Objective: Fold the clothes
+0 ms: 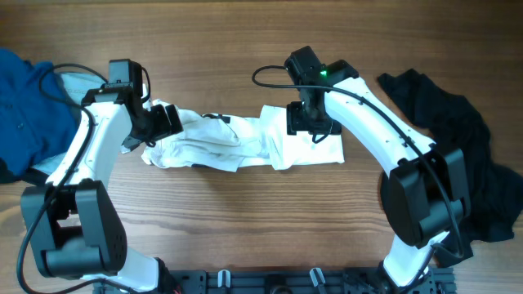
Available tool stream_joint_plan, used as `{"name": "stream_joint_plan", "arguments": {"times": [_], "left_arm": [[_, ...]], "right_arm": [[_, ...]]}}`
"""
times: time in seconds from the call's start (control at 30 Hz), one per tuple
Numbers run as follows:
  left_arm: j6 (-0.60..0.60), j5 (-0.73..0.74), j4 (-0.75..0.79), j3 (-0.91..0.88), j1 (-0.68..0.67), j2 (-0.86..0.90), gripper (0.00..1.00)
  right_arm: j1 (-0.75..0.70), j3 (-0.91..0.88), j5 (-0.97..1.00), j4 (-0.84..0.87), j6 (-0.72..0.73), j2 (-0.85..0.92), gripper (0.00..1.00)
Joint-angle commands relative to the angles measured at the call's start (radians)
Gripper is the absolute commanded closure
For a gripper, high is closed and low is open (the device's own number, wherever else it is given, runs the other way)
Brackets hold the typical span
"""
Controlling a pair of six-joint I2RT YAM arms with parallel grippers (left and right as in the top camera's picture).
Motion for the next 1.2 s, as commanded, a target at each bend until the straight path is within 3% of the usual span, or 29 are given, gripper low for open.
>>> {"name": "stream_joint_plan", "arguments": {"times": [0.0, 0.07, 0.37, 0.4, 0.5, 0.53, 0.57, 0.6, 0.67, 0.7, 0.83, 1.0, 1.17], "left_arm": [[0.154, 0.101, 0.004, 0.013, 0.004, 0.001, 0.00], [0.204, 0.101, 0.005, 0.013, 0.004, 0.045, 0.00], [0.203, 0.157, 0.047, 0.013, 0.003, 0.217, 0.02], [0.203, 0.241, 0.047, 0.013, 0.003, 0.217, 0.10], [0.203, 0.282, 0.047, 0.013, 0.003, 0.217, 0.31], [0.203, 0.282, 0.047, 0.013, 0.003, 0.217, 0.50], [0.203, 0.282, 0.047, 0.013, 0.003, 0.216, 0.60], [0.203, 0.281, 0.048, 0.013, 0.004, 0.216, 0.64], [0.203, 0.266, 0.052, 0.014, 0.010, 0.216, 0.82], [0.203, 0.240, 0.045, 0.017, 0.017, 0.215, 0.85], [0.183, 0.079, -0.075, 0.096, 0.069, 0.201, 0.88], [0.169, -0.013, -0.264, 0.307, 0.124, 0.198, 0.89], [0.085, -0.051, -0.461, 0.469, 0.081, 0.198, 0.87]], "right_arm": [[0.001, 0.007, 0.017, 0.001, -0.004, -0.008, 0.26], [0.001, 0.007, 0.017, -0.001, -0.003, -0.008, 0.26], [0.001, 0.007, 0.017, -0.003, -0.003, -0.008, 0.26], [0.001, 0.007, 0.017, -0.003, 0.000, -0.008, 0.27], [0.001, 0.007, 0.017, -0.005, -0.001, -0.008, 0.27], [0.001, 0.007, 0.017, -0.007, -0.001, -0.008, 0.26], [0.001, 0.007, 0.017, -0.010, -0.001, -0.008, 0.26], [0.001, 0.007, 0.017, -0.012, -0.001, -0.008, 0.27], [0.001, 0.007, 0.017, -0.017, -0.001, -0.008, 0.27], [0.001, 0.007, 0.018, -0.017, -0.001, -0.008, 0.27], [-0.018, 0.007, 0.029, -0.018, 0.001, -0.008, 0.27], [-0.105, 0.007, 0.034, -0.025, -0.013, -0.008, 0.27], [-0.190, 0.007, 0.032, -0.032, -0.031, -0.008, 0.27]]}}
